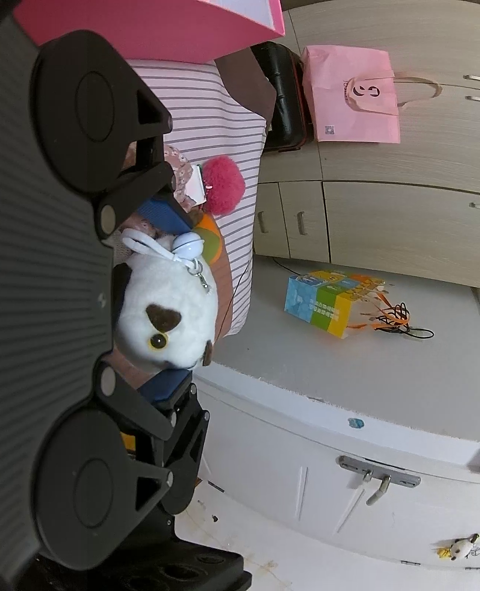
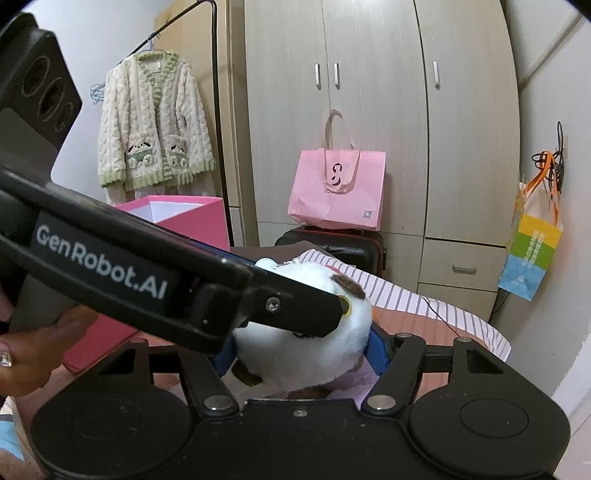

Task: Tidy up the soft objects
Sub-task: 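Lift the panda plush with the right tool and carry it over the shoebox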

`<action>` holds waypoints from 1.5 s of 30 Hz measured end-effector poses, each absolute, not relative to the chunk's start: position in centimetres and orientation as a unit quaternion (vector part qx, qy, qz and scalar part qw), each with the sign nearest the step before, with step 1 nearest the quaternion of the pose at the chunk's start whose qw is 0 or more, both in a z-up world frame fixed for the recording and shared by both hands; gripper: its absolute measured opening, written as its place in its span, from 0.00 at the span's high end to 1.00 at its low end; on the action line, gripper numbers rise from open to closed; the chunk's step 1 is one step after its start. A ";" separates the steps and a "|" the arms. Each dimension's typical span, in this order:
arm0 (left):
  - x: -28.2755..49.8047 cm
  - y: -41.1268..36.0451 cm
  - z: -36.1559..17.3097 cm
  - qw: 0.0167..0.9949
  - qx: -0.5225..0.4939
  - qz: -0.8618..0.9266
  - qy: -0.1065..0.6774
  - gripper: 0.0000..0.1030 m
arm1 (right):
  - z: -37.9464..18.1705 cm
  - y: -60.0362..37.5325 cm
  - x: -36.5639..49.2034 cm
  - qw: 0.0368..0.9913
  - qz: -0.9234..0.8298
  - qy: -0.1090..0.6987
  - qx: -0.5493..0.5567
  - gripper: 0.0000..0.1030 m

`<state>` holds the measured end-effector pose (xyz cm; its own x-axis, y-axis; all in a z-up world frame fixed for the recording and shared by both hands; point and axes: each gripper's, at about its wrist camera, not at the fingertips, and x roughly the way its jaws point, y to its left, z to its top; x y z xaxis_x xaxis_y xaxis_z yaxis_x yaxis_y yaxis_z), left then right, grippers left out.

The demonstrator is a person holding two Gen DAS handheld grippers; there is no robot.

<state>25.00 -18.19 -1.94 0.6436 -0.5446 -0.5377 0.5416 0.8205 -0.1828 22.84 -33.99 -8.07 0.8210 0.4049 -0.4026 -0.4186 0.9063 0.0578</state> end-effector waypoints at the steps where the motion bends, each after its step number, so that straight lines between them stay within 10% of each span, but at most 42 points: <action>1: 24.8 -18.0 -1.8 0.906 -0.005 -0.300 0.298 0.23 | -8.0 -34.0 22.6 0.954 0.215 0.207 -0.015 0.30; 45: 13.7 -5.6 2.3 0.835 -0.063 -0.245 0.488 0.34 | -2.6 -23.3 13.4 0.869 0.306 0.388 -0.020 0.31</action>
